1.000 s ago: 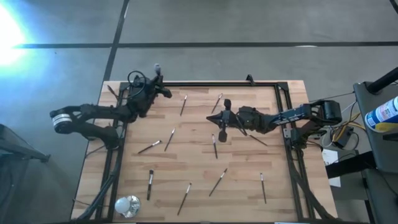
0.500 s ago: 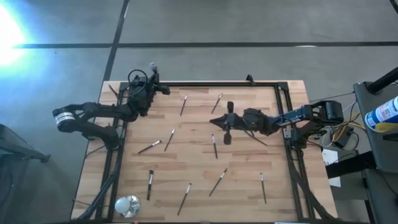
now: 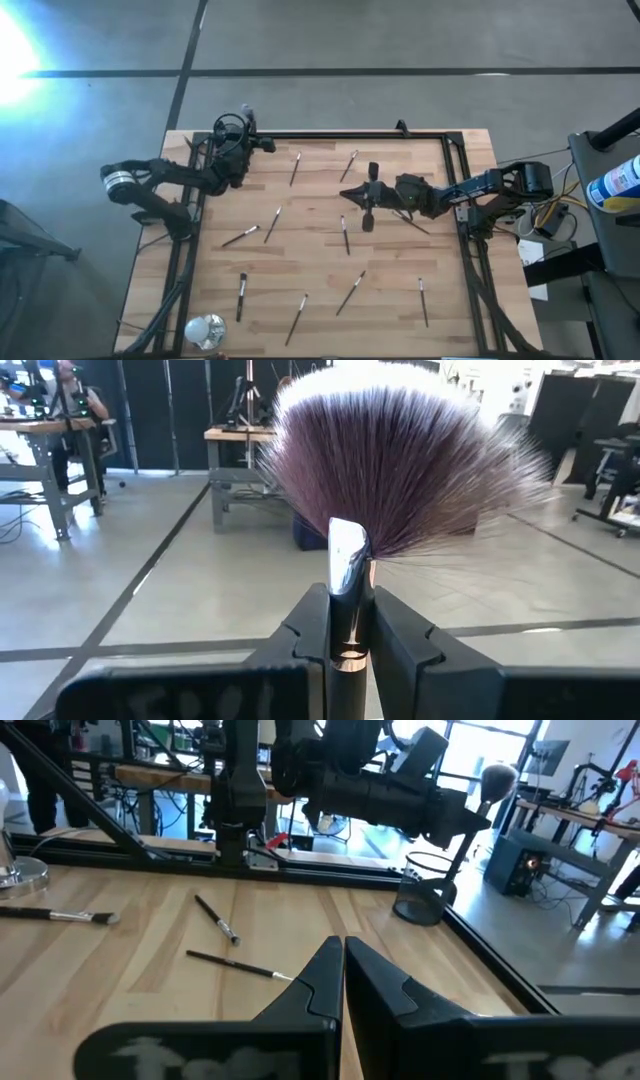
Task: Put items in baskets/containers
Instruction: Put the black highlighter brush into the black pen holder, then put the black eyeshadow brush into the black pen holder
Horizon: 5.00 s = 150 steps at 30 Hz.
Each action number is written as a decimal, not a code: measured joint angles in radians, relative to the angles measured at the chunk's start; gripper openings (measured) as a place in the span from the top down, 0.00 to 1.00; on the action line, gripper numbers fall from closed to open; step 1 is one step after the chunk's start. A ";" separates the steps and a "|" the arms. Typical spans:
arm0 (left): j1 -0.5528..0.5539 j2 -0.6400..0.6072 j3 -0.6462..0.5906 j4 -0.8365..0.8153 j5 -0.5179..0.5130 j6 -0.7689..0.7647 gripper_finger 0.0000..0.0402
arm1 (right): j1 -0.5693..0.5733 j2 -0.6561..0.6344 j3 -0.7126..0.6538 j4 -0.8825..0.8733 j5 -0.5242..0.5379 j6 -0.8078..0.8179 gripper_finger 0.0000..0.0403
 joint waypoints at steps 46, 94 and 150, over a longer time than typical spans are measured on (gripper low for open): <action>0.085 -0.009 0.000 0.035 -0.031 0.093 0.90 | 0.000 0.001 0.000 -0.003 0.002 -0.019 0.98; 0.208 0.106 -0.127 0.086 -0.096 -0.047 0.90 | 0.000 0.003 0.000 -0.006 0.001 -0.052 0.98; -0.281 -0.306 0.082 -0.927 0.382 -0.139 1.00 | -0.026 0.003 -0.095 0.058 0.007 0.056 0.98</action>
